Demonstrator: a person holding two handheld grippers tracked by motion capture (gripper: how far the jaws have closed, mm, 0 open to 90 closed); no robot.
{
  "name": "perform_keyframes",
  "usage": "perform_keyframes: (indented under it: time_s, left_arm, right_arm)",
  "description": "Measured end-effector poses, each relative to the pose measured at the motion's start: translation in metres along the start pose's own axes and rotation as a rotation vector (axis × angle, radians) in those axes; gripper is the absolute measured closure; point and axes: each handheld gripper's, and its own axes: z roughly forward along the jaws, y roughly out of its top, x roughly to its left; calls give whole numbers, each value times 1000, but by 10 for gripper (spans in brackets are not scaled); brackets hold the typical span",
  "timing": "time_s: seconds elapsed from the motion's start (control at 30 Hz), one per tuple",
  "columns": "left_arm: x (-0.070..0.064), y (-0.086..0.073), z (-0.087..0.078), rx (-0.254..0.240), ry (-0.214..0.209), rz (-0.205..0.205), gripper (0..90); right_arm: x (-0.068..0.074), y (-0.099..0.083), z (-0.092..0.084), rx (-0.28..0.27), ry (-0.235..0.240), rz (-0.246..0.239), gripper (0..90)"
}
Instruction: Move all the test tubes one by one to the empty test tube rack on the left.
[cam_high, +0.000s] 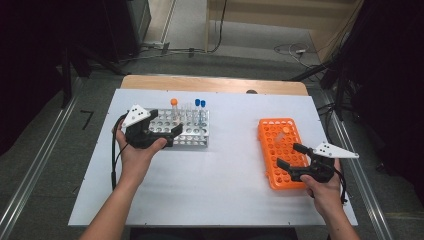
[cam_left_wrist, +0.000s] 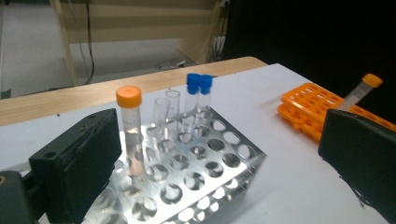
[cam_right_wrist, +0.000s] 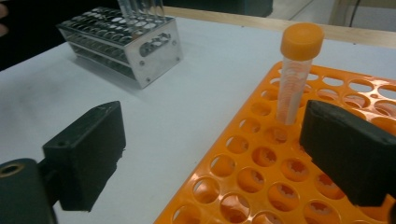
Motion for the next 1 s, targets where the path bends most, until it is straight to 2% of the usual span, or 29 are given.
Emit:
perform_keyframes:
  time_s: [0.13, 0.23, 0.3, 0.4, 0.53, 0.6, 0.7, 0.83, 0.9, 1.0]
  left_arm:
    - [-12, -9, -13, 4, 0, 34, 0]
    - [-21, -17, -21, 7, -12, 39, 0]
    - [-26, -22, -25, 14, -8, 61, 0]
    - [-32, -28, -30, 4, -19, 56, 0]
    - [-36, -30, -31, 16, -32, 63, 0]
    - [-36, -30, -32, 13, -35, 55, 0]
    - [-36, -31, -31, 14, -38, 52, 0]
    - [-37, -31, -30, 18, -37, 49, 0]
    - [-37, -31, -30, 18, -42, 48, 0]
    - [-39, -30, -30, 17, -49, 51, 0]
  right_arm:
    - [-4, 4, 7, 2, -50, 29, 179]
    - [-8, 6, 15, 16, -91, 36, 246]
    - [-12, 7, 21, 33, -123, 45, 290]
    - [-18, 8, 31, 70, -171, 57, 367]
    - [-24, 13, 44, 129, -219, 82, 469]
    - [-27, 16, 50, 140, -214, 93, 504]
    - [-28, 18, 58, 179, -230, 91, 565]
    - [-25, 21, 64, 205, -256, 57, 698]
    - [-25, 21, 64, 195, -274, 57, 724]
    - [-25, 21, 60, 156, -274, 62, 726]
